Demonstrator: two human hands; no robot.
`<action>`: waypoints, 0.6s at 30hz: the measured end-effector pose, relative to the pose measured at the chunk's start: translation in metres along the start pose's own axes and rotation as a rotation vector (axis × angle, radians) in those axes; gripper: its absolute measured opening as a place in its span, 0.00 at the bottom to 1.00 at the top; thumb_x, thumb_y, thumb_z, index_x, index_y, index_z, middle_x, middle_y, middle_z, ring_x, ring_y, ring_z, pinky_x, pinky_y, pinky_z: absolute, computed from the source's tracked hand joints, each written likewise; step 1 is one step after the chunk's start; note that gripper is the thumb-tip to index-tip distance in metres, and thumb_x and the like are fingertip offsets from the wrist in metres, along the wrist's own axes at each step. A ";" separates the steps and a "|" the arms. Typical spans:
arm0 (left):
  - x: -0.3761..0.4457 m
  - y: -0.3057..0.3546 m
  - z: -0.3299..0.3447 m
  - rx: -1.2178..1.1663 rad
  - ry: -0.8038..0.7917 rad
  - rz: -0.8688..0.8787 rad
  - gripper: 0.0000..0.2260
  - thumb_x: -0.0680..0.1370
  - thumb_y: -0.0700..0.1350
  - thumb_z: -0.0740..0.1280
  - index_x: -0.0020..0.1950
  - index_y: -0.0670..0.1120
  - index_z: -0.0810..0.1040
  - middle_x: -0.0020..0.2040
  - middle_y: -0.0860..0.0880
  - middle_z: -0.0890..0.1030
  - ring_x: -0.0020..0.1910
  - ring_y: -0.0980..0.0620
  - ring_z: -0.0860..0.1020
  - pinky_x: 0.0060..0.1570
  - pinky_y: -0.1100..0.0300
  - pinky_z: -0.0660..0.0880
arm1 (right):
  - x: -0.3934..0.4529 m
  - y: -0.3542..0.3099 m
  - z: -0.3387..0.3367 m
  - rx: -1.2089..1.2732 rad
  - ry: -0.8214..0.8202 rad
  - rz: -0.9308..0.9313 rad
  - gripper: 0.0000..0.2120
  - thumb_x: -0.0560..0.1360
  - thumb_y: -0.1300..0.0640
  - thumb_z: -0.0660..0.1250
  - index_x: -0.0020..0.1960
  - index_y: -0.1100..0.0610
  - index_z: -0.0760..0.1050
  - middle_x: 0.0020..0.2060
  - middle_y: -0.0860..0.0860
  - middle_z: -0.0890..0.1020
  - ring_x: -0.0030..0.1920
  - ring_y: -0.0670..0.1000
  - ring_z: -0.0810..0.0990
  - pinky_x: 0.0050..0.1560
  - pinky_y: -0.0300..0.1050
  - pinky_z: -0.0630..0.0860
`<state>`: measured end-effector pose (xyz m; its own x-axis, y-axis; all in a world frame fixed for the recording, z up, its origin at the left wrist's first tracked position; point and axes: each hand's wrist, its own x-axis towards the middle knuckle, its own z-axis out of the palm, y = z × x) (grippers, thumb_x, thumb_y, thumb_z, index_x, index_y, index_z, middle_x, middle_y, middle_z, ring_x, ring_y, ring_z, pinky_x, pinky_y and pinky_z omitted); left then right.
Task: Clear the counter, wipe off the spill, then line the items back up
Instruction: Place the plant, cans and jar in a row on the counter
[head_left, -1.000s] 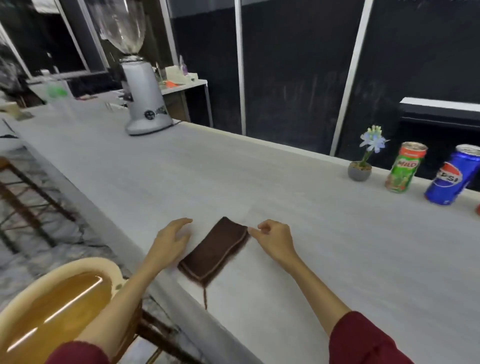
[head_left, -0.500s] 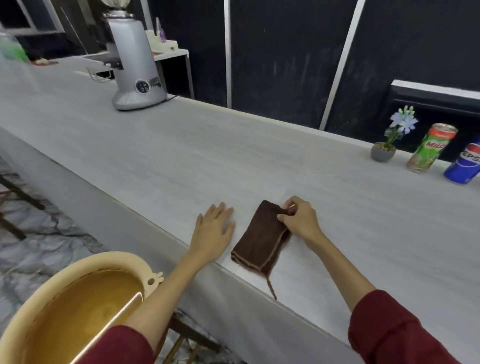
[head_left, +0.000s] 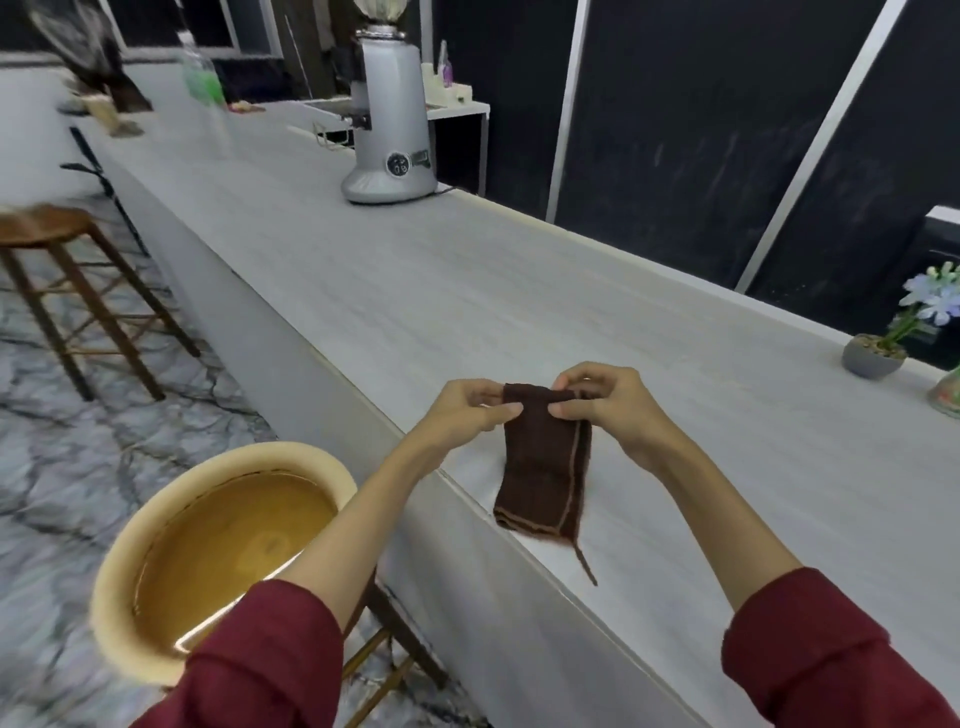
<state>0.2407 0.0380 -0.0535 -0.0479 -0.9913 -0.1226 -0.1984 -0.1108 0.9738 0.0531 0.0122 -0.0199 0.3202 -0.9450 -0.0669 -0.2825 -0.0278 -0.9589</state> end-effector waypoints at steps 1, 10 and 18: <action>-0.008 -0.001 -0.004 -0.007 0.056 0.001 0.12 0.73 0.44 0.71 0.55 0.41 0.79 0.53 0.43 0.82 0.49 0.53 0.79 0.47 0.65 0.76 | 0.000 -0.003 0.005 0.009 -0.023 -0.014 0.10 0.65 0.69 0.73 0.37 0.55 0.78 0.35 0.54 0.79 0.42 0.54 0.77 0.48 0.49 0.75; -0.125 -0.018 -0.054 -0.095 0.415 -0.030 0.08 0.72 0.49 0.69 0.50 0.49 0.81 0.50 0.49 0.84 0.51 0.52 0.81 0.48 0.60 0.77 | -0.005 -0.030 0.086 0.067 -0.376 -0.085 0.10 0.66 0.68 0.73 0.41 0.56 0.78 0.39 0.57 0.80 0.41 0.53 0.81 0.41 0.40 0.78; -0.216 -0.058 -0.076 -0.102 0.649 -0.095 0.08 0.71 0.42 0.71 0.50 0.49 0.80 0.44 0.46 0.84 0.43 0.55 0.82 0.40 0.64 0.79 | -0.032 -0.015 0.171 -0.002 -0.629 -0.077 0.08 0.66 0.67 0.74 0.41 0.56 0.80 0.41 0.53 0.81 0.47 0.52 0.80 0.48 0.44 0.79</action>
<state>0.3370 0.2531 -0.0685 0.5706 -0.8151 -0.0999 -0.0774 -0.1745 0.9816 0.2020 0.0984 -0.0508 0.8099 -0.5679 -0.1472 -0.2384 -0.0893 -0.9671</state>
